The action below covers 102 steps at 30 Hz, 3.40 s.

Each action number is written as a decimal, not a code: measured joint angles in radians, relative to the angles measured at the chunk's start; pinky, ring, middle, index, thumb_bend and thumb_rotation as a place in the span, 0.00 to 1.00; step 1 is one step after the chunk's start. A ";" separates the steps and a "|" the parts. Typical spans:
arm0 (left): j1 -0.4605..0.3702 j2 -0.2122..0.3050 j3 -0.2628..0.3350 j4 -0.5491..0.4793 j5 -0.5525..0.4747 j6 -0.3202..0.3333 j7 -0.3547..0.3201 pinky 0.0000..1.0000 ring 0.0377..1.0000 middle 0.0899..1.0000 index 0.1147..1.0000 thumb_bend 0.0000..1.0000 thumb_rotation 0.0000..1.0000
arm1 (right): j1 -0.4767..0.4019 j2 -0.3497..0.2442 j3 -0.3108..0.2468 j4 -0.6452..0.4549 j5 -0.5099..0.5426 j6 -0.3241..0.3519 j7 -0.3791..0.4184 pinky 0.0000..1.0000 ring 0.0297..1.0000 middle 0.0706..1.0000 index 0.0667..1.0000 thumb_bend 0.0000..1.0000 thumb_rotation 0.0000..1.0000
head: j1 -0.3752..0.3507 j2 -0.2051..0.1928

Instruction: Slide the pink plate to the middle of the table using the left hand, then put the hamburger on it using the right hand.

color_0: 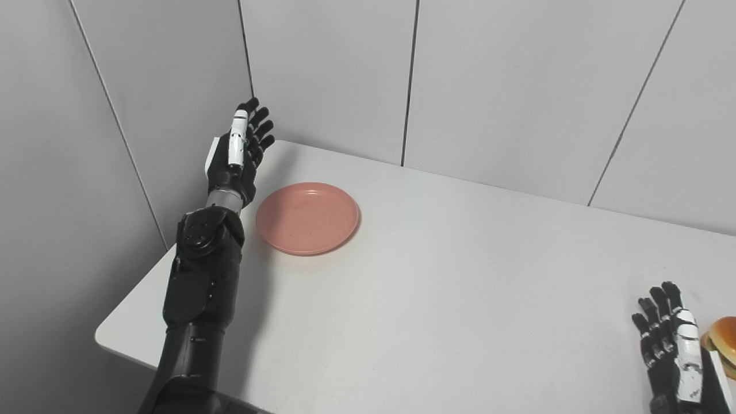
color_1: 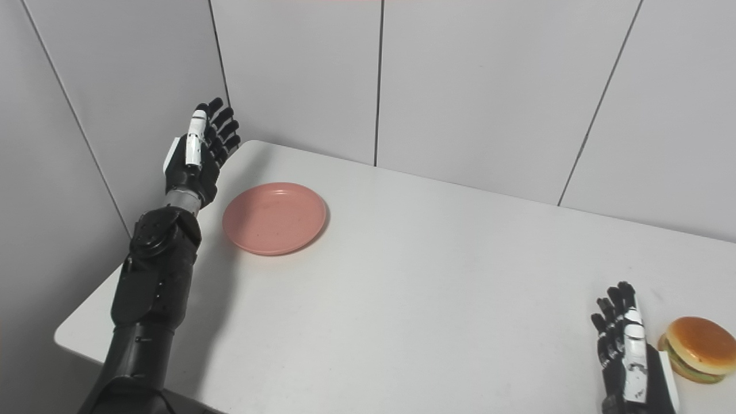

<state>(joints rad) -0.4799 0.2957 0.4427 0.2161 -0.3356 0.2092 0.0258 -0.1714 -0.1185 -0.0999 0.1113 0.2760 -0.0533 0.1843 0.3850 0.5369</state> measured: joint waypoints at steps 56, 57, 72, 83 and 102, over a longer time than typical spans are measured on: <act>-0.015 0.067 0.012 0.427 -0.054 -0.132 -0.039 0.94 0.91 0.91 0.90 0.37 1.00 | 0.017 -0.003 0.004 -0.024 0.002 0.012 -0.001 1.00 1.00 1.00 1.00 0.17 1.00 | -0.011 0.029; -0.015 0.066 0.012 0.428 -0.055 -0.132 -0.040 0.93 0.90 0.90 0.89 0.37 1.00 | 0.017 -0.004 0.005 -0.024 -0.001 0.012 -0.001 1.00 1.00 1.00 1.00 0.17 1.00 | -0.011 0.029; -0.013 0.003 -0.034 0.402 -0.055 -0.149 -0.051 0.93 0.91 0.90 0.90 0.36 1.00 | 0.020 -0.004 0.009 -0.028 -0.011 0.015 -0.001 1.00 1.00 1.00 1.00 0.20 1.00 | -0.025 0.040; -0.005 -0.029 -0.075 0.374 -0.055 -0.148 -0.059 0.93 0.90 0.89 0.89 0.36 1.00 | 0.026 -0.003 0.008 -0.036 -0.011 0.027 -0.002 1.00 1.00 1.00 1.00 0.19 1.00 | -0.038 0.049; 0.037 -0.114 -0.145 0.241 -0.055 -0.078 -0.089 0.91 0.90 0.89 0.87 0.37 1.00 | 0.030 0.011 0.007 -0.044 -0.012 0.049 -0.010 1.00 1.00 1.00 1.00 0.22 1.00 | -0.106 0.089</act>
<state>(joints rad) -0.4432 0.1815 0.2974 0.4575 -0.3909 0.1312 -0.0633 -0.1419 -0.1078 -0.0927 0.0675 0.2636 -0.0040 0.1747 0.2793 0.6258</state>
